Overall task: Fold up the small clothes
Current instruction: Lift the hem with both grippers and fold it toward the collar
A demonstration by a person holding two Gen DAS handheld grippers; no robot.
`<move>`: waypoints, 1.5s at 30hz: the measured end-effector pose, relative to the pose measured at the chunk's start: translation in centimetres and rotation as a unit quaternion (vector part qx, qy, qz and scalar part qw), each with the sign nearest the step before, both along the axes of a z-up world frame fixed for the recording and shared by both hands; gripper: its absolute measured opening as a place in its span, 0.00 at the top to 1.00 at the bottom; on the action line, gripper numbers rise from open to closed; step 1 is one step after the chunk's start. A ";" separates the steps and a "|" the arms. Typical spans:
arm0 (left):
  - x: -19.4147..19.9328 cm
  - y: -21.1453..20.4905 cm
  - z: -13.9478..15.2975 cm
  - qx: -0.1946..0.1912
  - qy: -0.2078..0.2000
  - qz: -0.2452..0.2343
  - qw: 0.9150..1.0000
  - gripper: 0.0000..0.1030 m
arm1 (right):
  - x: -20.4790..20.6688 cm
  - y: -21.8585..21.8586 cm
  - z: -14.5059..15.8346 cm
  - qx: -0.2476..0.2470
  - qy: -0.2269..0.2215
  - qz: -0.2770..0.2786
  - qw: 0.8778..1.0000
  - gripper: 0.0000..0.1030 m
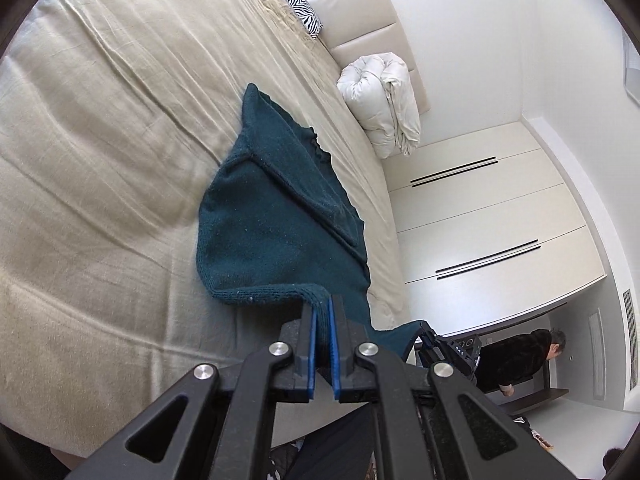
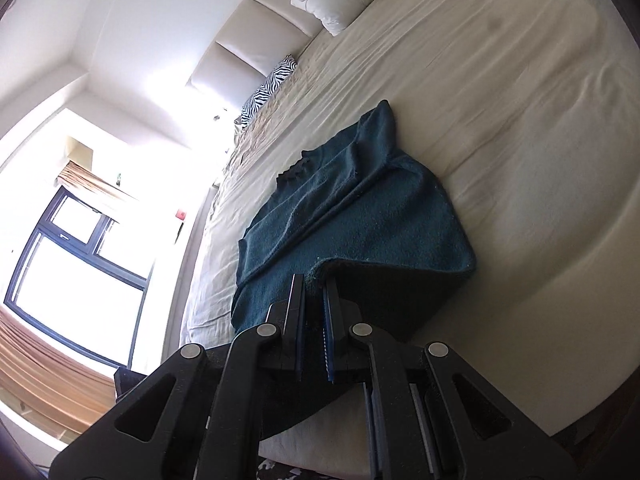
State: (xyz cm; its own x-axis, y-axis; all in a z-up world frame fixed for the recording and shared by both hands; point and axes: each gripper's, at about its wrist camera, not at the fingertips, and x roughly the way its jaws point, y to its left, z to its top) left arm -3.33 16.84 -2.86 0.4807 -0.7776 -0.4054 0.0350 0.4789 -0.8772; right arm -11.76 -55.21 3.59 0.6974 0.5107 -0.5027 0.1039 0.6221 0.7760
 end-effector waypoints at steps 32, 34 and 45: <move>20.7 0.7 -0.7 -0.052 0.060 0.087 0.993 0.94 | 19.4 -3.6 -1.8 -0.036 -0.004 -0.087 0.996 0.94; 22.5 0.7 -0.8 -0.048 0.060 0.091 0.993 0.94 | 21.3 -3.6 -2.2 -0.042 0.002 -0.087 0.995 0.94; 31.6 -0.3 -3.1 -0.018 0.078 0.097 0.992 0.94 | 31.4 -3.3 -6.5 -0.048 0.039 -0.104 0.993 0.94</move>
